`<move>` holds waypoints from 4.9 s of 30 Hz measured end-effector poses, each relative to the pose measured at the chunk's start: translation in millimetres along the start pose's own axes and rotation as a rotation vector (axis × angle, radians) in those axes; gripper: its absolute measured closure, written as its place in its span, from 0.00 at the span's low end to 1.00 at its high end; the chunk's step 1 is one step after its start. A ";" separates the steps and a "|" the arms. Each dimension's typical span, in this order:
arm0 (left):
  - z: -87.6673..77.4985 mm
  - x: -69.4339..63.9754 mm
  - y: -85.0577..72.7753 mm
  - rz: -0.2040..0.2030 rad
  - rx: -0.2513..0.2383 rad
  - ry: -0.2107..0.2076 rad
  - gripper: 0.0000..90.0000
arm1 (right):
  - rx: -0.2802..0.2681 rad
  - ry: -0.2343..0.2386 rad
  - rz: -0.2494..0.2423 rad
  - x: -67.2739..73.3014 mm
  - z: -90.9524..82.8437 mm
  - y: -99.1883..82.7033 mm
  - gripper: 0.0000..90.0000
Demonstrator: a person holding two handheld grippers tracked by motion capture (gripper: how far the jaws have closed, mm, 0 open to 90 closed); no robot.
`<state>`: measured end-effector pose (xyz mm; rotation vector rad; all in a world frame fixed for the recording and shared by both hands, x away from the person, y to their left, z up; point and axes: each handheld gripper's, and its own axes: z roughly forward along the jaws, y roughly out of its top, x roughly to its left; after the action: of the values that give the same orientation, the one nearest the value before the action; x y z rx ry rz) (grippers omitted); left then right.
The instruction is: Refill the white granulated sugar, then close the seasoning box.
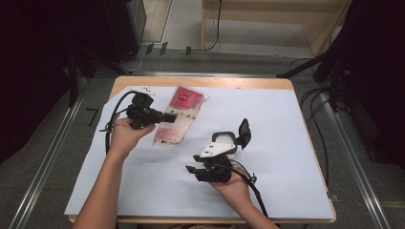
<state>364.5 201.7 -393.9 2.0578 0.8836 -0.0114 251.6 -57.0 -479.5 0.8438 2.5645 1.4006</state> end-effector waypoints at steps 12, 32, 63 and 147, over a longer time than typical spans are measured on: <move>9.0 2.9 -13.9 0.037 0.005 -0.026 1.00 | -0.013 0.004 0.007 -0.8 -4.0 0.6 0.60; -8.8 -1.8 -35.4 0.034 0.020 0.007 1.00 | -0.024 0.047 0.019 -2.2 -20.5 4.2 0.60; -40.4 4.3 -79.8 -0.023 -0.039 -0.024 0.79 | 0.006 0.043 0.067 -17.1 -35.1 -0.1 0.61; -70.8 20.5 -112.0 -0.136 0.055 0.096 0.51 | -0.014 -0.118 0.301 -120.6 -139.3 10.8 1.00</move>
<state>292.2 306.2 -436.8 2.0588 1.0924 -0.0112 310.3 -218.3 -411.7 1.3135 2.4131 1.3887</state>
